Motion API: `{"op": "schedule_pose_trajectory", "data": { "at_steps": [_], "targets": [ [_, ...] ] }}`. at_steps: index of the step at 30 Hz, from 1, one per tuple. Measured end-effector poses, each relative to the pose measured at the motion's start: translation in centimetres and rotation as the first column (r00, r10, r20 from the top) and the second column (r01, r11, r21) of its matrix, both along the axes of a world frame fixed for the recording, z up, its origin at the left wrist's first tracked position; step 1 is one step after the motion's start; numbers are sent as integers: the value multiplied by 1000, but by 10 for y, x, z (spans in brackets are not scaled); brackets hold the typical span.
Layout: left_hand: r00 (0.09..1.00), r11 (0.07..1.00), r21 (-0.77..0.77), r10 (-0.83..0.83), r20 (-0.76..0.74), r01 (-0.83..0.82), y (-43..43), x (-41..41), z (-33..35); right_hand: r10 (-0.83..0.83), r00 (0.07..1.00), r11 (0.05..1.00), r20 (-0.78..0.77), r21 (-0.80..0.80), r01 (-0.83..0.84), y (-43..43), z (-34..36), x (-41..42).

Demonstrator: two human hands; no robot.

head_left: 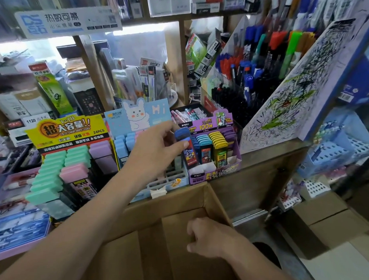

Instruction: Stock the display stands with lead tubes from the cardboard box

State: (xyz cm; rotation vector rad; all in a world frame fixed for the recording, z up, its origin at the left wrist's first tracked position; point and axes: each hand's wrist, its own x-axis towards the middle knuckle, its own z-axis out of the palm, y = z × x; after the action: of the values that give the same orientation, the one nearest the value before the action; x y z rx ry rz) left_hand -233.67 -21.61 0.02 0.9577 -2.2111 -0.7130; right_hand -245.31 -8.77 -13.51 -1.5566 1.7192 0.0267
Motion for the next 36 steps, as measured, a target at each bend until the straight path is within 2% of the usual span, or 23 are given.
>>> {"op": "schedule_pose_trajectory", "data": {
  "at_steps": [12,19,26,33,36],
  "targets": [
    [982,965,-261,54,181,-5,-15,-17,-14,0,1000,1000,1,2,0,2,6,1],
    [977,941,-337,95,190,-26,-6,-23,-20,-1,1000,1000,4,7,1,2,5,2],
    [944,838,-542,123,305,66,-3,-22,-30,1,1000,1000,17,26,-1,1,5,1],
    [933,771,-630,149,326,97,2,-17,-33,-5,1000,999,8,43,5,-1,4,2],
    [934,791,-607,154,321,78,4,-16,-35,-6,1000,999,-2,38,6,-1,4,2]
  ]
}}
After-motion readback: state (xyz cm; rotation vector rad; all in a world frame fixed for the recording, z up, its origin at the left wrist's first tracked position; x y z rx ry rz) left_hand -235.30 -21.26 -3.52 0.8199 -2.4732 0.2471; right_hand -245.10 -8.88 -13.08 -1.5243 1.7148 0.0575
